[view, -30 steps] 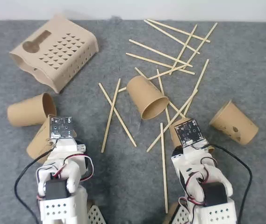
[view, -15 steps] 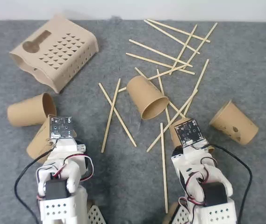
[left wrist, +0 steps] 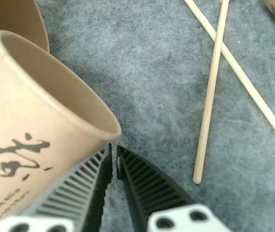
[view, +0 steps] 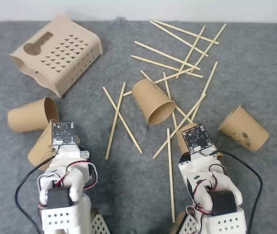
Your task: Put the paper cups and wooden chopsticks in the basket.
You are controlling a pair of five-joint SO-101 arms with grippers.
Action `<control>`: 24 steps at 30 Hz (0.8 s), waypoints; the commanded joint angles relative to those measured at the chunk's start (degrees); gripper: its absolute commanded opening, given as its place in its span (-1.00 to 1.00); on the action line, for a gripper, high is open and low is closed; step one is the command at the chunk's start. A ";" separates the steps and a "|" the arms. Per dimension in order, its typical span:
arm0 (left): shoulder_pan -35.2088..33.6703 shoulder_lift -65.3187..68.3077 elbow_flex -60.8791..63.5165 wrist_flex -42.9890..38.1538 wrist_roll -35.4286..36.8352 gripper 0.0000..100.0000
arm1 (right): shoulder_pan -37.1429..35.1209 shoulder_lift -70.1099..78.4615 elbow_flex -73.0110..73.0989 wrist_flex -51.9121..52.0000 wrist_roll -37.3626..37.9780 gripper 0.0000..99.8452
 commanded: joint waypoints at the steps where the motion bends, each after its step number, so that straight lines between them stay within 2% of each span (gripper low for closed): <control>1: 0.35 0.09 -0.40 0.00 -0.35 -0.97 | -0.22 0.48 3.43 1.89 -0.70 -0.98; 7: 0.35 0.09 -0.40 0.00 -0.35 -0.97 | 0.31 0.48 2.99 2.15 -0.44 -0.98; 12: 0.09 0.09 -2.42 -0.09 -0.18 -0.97 | 1.10 0.48 -3.34 4.26 -0.44 -0.98; 15: -0.09 0.09 -5.67 -0.09 -0.18 -0.97 | 6.20 0.48 -7.74 4.97 -0.44 -0.98; 20: -0.44 0.09 -11.03 0.09 -0.18 -0.97 | 21.23 0.40 -13.01 3.56 -0.44 -0.98; 24: -0.79 0.09 -15.69 1.49 -0.53 -0.97 | 22.37 0.40 -13.71 -1.01 -0.44 -0.98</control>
